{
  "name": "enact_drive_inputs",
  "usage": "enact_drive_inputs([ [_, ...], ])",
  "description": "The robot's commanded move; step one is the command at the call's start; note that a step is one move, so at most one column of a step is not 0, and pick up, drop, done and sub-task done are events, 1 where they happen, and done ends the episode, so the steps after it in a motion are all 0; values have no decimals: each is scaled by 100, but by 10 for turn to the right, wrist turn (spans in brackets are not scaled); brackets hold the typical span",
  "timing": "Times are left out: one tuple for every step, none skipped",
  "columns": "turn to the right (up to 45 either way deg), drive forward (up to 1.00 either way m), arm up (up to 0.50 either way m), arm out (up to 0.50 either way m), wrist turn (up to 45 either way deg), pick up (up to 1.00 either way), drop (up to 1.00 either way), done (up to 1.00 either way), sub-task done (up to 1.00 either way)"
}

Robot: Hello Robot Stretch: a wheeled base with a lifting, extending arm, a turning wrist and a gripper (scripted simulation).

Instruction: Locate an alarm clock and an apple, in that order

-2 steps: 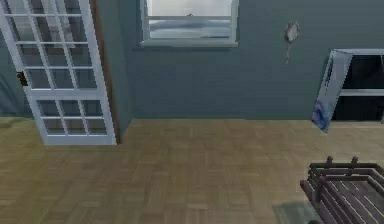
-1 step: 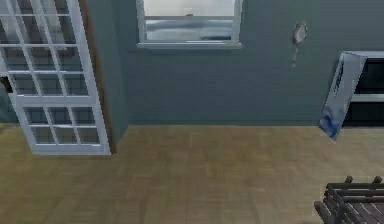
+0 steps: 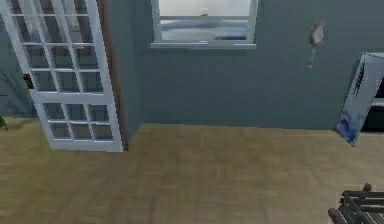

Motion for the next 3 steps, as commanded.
enact_drive_inputs([
  [0, 45, 0, 0, 0, 0, 0, 0, 0],
  [-450, 0, 0, 0, 0, 0, 0, 0, 0],
  [-150, 0, 0, 0, 0, 0, 0, 0, 0],
])
